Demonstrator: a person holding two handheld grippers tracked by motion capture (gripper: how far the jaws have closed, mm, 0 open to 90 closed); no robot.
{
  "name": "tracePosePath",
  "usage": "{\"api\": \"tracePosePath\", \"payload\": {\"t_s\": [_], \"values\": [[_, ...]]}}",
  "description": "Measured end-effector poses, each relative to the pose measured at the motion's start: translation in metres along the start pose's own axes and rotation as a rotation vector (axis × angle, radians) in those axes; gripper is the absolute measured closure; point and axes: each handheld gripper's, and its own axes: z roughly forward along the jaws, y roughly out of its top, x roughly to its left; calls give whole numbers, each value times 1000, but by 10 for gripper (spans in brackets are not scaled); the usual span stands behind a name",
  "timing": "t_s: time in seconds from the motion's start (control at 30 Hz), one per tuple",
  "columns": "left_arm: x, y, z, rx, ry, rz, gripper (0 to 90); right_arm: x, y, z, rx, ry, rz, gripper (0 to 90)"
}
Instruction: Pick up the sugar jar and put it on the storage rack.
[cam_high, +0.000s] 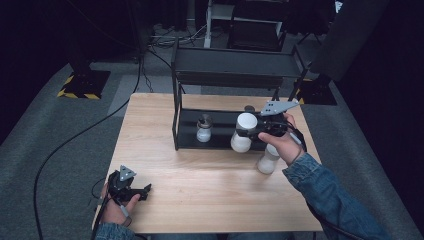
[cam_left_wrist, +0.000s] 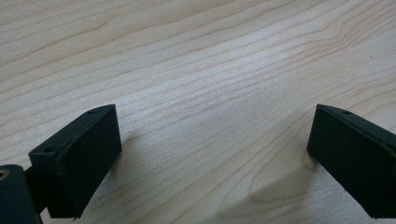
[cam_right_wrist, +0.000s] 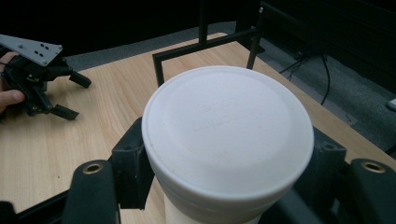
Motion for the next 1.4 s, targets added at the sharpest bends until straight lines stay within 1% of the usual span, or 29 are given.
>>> {"api": "tracePosePath", "payload": {"t_s": [0.17, 0.37, 0.5, 0.7, 0.97, 1.17, 1.4], "values": [[0, 0, 0, 1, -1, 0, 29, -5, 2, 1, -2, -7, 5, 333], [0, 0, 0, 1, -1, 0, 29, -9, 5, 3, -7, -19, 0, 333], [0, 0, 0, 1, -2, 0, 29, -15, 6, 7, -4, -16, 12, 333], [0, 0, 0, 1, -1, 0, 29, -21, 7, 15, -11, -27, 24, 333], [1, 0, 0, 1, -2, 0, 28, -27, 14, 28, -3, -45, 22, 333], [1, 1, 0, 2, -3, 0, 28, -33, 13, 39, -13, -56, 39, 332], [1, 1, 0, 1, -4, 0, 28, -39, 11, 53, -3, -68, 51, 332]]}}
